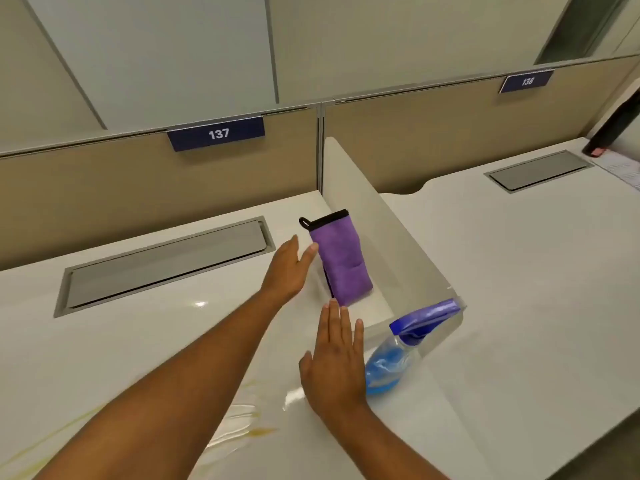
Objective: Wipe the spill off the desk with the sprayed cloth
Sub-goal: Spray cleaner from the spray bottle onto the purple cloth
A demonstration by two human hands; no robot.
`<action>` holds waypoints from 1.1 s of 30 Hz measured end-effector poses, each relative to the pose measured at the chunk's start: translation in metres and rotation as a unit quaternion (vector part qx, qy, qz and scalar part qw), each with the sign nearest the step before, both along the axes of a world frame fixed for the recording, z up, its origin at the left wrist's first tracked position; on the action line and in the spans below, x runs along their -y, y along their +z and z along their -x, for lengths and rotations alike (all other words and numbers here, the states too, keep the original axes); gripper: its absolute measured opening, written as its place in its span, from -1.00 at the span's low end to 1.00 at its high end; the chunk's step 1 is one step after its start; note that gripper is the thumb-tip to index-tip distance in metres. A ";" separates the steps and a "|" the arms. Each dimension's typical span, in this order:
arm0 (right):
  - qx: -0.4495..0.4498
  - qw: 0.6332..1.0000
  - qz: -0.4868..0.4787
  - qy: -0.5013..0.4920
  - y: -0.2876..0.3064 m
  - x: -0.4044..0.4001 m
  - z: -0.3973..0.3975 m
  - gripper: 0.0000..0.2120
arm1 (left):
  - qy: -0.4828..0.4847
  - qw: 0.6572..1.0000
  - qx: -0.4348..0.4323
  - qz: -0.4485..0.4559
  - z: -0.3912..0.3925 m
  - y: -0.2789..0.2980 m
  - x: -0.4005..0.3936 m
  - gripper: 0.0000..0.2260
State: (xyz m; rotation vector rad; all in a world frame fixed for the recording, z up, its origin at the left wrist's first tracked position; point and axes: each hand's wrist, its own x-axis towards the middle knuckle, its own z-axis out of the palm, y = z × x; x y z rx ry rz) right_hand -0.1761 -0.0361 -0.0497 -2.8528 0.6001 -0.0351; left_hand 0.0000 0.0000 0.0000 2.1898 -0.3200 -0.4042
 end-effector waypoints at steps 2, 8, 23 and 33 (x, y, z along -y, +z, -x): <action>0.022 1.000 -0.006 -0.016 -0.002 0.004 -0.001 -0.07 | 0.043 0.997 -0.051 0.032 -0.021 -0.004 0.010 -0.25; 0.023 1.000 0.013 -0.007 -0.009 0.004 -0.002 -0.03 | 0.062 0.965 -0.192 0.165 -0.058 -0.008 0.027 -0.47; 0.017 0.998 0.053 0.014 -0.024 0.006 -0.001 -0.03 | 0.145 0.911 -0.165 0.350 -0.040 0.031 0.042 -0.77; 0.214 0.976 -0.029 0.021 0.020 -0.003 0.005 -0.40 | 0.157 0.870 -0.110 0.455 0.019 0.135 -0.045 -0.76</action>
